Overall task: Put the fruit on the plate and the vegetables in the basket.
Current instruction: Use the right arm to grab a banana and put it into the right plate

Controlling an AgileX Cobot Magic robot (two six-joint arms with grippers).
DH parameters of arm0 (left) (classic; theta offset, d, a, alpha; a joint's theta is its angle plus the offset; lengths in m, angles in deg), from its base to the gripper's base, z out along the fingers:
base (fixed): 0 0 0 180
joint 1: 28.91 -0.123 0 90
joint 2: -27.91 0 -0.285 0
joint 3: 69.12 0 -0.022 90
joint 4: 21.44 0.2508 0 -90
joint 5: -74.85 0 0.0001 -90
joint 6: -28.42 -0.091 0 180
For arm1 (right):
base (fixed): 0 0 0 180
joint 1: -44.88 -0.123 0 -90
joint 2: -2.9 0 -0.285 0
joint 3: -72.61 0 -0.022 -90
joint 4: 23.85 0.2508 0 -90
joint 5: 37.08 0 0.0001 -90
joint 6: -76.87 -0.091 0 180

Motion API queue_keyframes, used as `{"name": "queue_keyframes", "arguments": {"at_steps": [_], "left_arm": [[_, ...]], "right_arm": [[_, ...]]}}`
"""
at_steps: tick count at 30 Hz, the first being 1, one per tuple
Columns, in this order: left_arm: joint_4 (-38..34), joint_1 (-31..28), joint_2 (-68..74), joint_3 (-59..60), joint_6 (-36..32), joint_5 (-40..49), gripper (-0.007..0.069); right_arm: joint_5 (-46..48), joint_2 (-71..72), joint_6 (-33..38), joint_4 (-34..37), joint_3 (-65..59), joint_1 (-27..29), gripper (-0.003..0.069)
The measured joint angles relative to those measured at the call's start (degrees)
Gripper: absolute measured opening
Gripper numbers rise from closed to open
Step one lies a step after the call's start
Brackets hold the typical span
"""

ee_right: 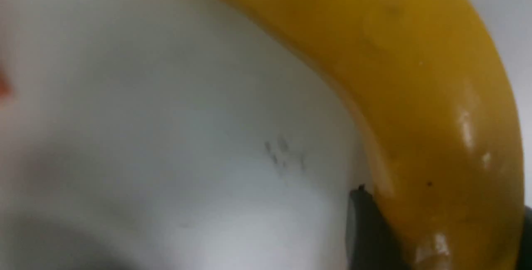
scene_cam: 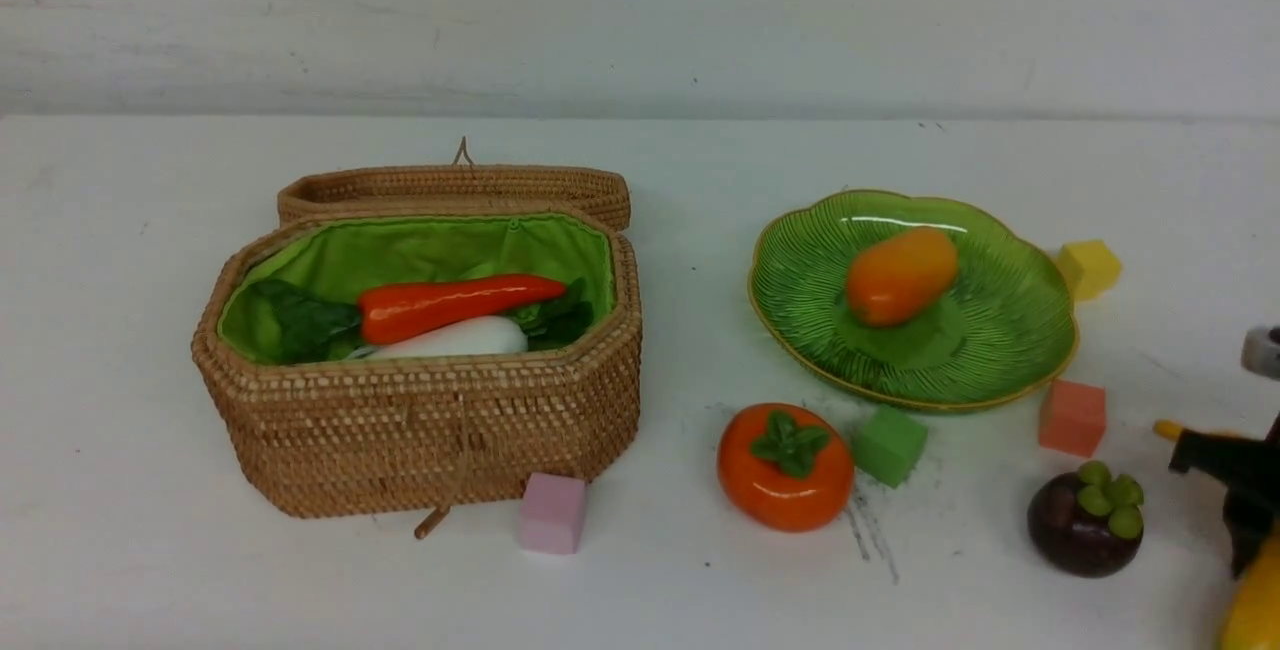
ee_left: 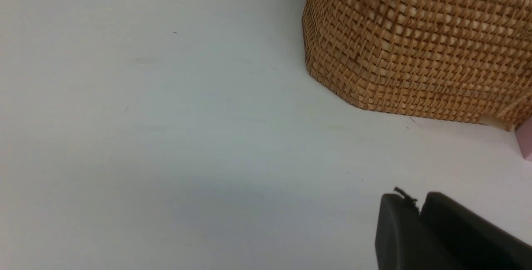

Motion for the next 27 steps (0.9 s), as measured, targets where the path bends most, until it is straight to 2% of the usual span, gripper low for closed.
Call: {"name": "queue_keyframes", "arguments": {"at_steps": [5, 10, 12, 15, 19, 27], "left_arm": [[0.00, 0.00, 0.00, 0.00, 0.00, 0.00, 0.0076], [0.00, 0.00, 0.00, 0.00, 0.00, 0.00, 0.0080], [0.00, 0.00, 0.00, 0.00, 0.00, 0.00, 0.0083], [0.00, 0.00, 0.00, 0.00, 0.00, 0.00, 0.0088], [0.00, 0.00, 0.00, 0.00, 0.00, 0.00, 0.0093], [0.00, 0.00, 0.00, 0.00, 0.00, 0.00, 0.0103]], "right_arm": [[0.90, 4.99, 0.33, 0.89, 10.15, 0.00, 0.0322], [-1.52, 6.14, 1.44, 12.41, 22.73, -1.95, 0.0322], [-5.31, 4.78, 2.69, 18.26, 25.62, -4.37, 0.0322], [-11.16, 0.81, 3.49, 22.68, 26.73, -7.41, 0.0322], [-16.09, -7.42, 1.59, 23.85, 26.75, -9.21, 0.0322], [-16.44, -16.30, -0.41, 23.85, 26.68, -8.56, 0.0322]]}}
